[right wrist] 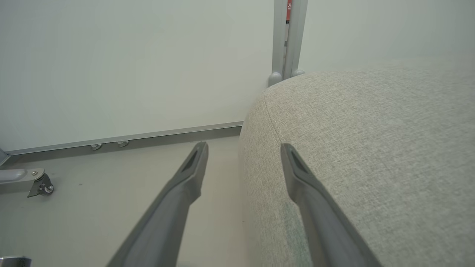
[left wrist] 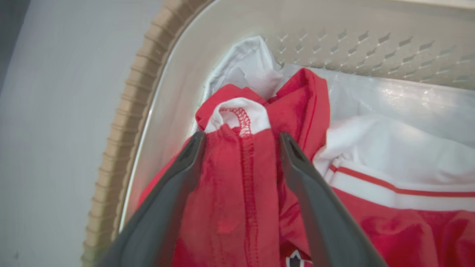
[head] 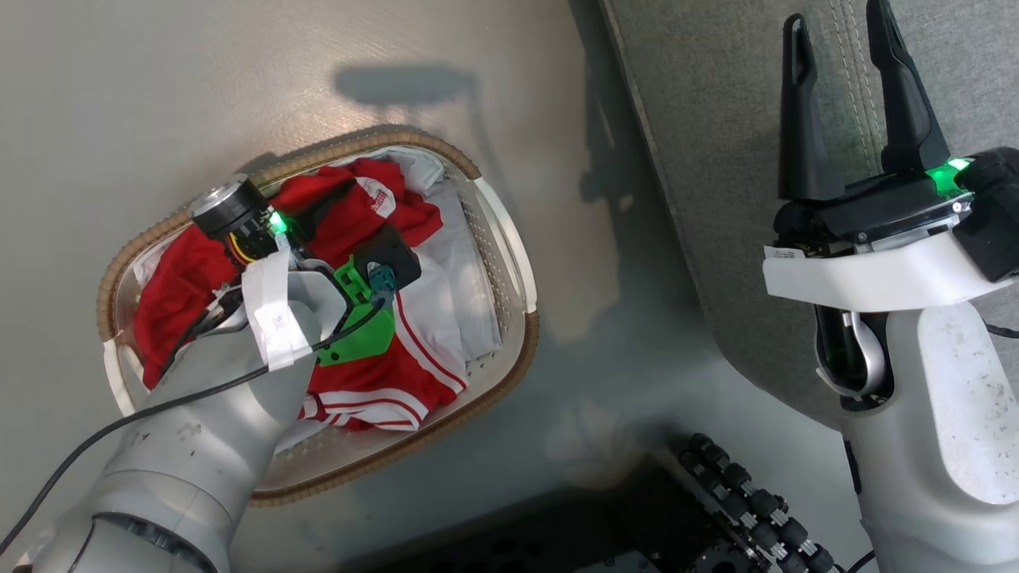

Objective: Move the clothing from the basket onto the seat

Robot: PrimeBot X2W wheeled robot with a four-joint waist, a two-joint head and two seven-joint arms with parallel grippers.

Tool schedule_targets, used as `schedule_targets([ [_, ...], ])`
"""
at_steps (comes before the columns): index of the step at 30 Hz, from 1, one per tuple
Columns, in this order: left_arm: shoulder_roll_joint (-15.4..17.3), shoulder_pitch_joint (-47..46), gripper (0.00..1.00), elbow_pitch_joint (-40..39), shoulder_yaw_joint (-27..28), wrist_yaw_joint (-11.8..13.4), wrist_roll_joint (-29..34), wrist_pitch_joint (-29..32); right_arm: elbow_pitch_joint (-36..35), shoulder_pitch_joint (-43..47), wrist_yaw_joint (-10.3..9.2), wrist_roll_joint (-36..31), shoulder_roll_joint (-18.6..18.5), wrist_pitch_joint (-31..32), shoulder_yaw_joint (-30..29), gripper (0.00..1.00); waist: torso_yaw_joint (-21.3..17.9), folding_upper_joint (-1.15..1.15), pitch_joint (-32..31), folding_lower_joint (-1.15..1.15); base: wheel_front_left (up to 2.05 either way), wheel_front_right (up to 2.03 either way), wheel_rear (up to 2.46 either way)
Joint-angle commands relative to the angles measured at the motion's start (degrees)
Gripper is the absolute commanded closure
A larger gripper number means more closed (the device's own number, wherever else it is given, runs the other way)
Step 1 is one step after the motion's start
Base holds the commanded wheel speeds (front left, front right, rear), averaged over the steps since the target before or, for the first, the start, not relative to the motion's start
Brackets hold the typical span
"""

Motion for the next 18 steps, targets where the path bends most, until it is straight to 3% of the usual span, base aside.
schedule_targets([
  [1, -0.11, -0.81, 0.0, 0.85, 0.28, 0.73, -0.59, 0.36, -0.13, -0.33, -0.06, 0.24, -0.11, -0.27, 0.18, 0.0, -0.31, 0.0, 0.42, -0.01, 0.0, 0.0, 0.0],
  [2, -0.28, -0.86, 0.09, 1.31, 0.34, 0.91, -0.75, 0.59, -0.04, -0.21, -0.06, 0.25, -0.12, -0.27, 0.29, 0.0, -0.2, 0.0, 0.33, -0.01, 0.0, 0.0, 0.0],
  [3, -0.49, -0.7, 0.5, 1.75, 0.28, 1.02, -1.01, 1.0, 0.08, -0.04, -0.06, 0.27, -0.11, -0.27, 0.42, 0.0, -0.06, 0.0, 0.15, -0.01, 0.0, 0.0, 0.0],
  [4, -0.67, -0.43, 0.62, 2.11, 0.23, 1.08, -1.21, 1.01, 0.19, 0.12, -0.06, 0.27, -0.12, -0.27, 0.48, 0.0, 0.08, 0.0, -0.05, -0.01, 0.0, 0.0, 0.0],
  [5, -0.96, 0.01, 0.93, 2.43, 0.25, 0.96, -1.56, 0.95, 0.34, 0.26, -0.06, 0.25, -0.13, -0.28, 0.61, 0.0, 0.23, 0.0, -0.3, -0.01, 0.0, 0.0, 0.0],
  [6, -1.09, 0.4, 1.0, 2.6, 0.21, 0.96, -1.74, 0.91, 0.44, 0.3, -0.06, 0.25, -0.12, -0.28, 0.73, 0.0, 0.36, 0.0, -0.52, -0.01, 0.0, 0.0, 0.0],
  [13, -2.24, 3.13, 1.0, 2.1, -0.14, 1.2, -3.46, -0.08, 1.14, 0.85, -0.06, -0.64, -0.13, -0.27, 0.96, 0.0, 1.91, 0.0, -3.2, -0.01, 0.0, 0.0, 0.0],
  [18, -2.7, 7.85, 1.0, -4.95, 1.52, 1.75, -7.63, -0.53, 2.54, 2.25, -0.06, -1.94, -0.14, -0.27, 1.11, 0.0, 3.79, 0.0, -7.75, -0.01, 0.0, 0.0, 0.0],
])
